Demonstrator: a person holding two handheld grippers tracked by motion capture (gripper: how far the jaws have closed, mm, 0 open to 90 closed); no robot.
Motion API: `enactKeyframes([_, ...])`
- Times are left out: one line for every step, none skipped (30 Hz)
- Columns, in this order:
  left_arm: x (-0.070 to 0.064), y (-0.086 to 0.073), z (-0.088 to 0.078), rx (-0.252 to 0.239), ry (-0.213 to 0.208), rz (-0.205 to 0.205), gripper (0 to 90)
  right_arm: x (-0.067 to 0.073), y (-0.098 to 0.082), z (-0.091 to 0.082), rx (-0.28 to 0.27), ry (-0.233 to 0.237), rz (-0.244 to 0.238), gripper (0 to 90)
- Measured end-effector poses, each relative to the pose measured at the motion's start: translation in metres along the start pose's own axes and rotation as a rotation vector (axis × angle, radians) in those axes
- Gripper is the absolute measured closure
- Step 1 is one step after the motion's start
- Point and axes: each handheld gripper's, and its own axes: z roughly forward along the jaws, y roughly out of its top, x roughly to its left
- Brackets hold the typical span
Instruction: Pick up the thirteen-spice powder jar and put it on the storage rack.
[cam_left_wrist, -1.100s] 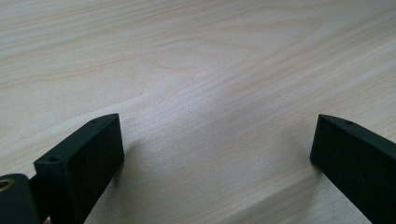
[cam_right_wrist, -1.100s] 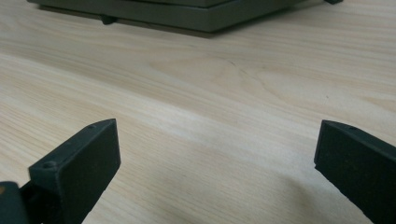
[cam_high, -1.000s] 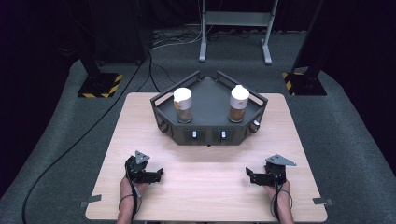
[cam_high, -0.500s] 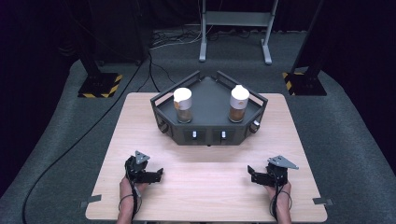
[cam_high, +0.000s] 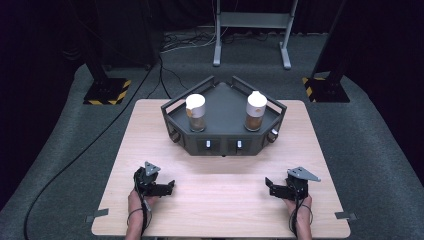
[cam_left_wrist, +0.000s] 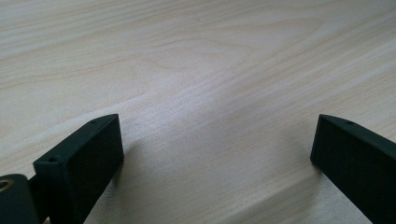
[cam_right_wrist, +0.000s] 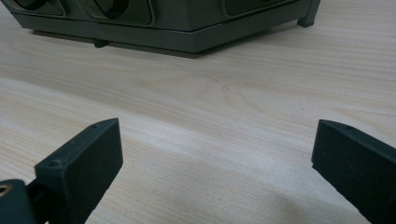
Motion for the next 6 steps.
enactKeyframes([-0.0002,-0.0001,0.0,-0.001,0.0,0.001,2.3,0.0,-0.0002,-0.0002,-0.001,0.0,0.001,1.1])
enactKeyframes([-0.0002,-0.0001,0.0,-0.001,0.0,0.001,2.3,0.0002,-0.0005,-0.0004,-0.002,-0.001,0.001,1.2])
enactKeyframes([0.0,0.0,0.0,0.0,0.0,0.0,2.4,0.0008,-0.0009,-0.0006,-0.004,-0.003,0.002,1.1])
enactKeyframes([0.0002,0.0,0.0,0.0,-0.001,0.0,2.3,0.0007,-0.0008,-0.0006,-0.003,-0.003,0.001,1.1])
enactKeyframes([0.0001,0.0,0.0,0.0,0.0,0.0,2.3,0.0007,-0.0006,-0.0006,-0.002,-0.002,0.0,1.1])
enactKeyframes([0.0,0.0,0.0,0.0,0.0,0.0,2.4,0.001,-0.0006,-0.0005,-0.002,-0.003,0.0,1.1])
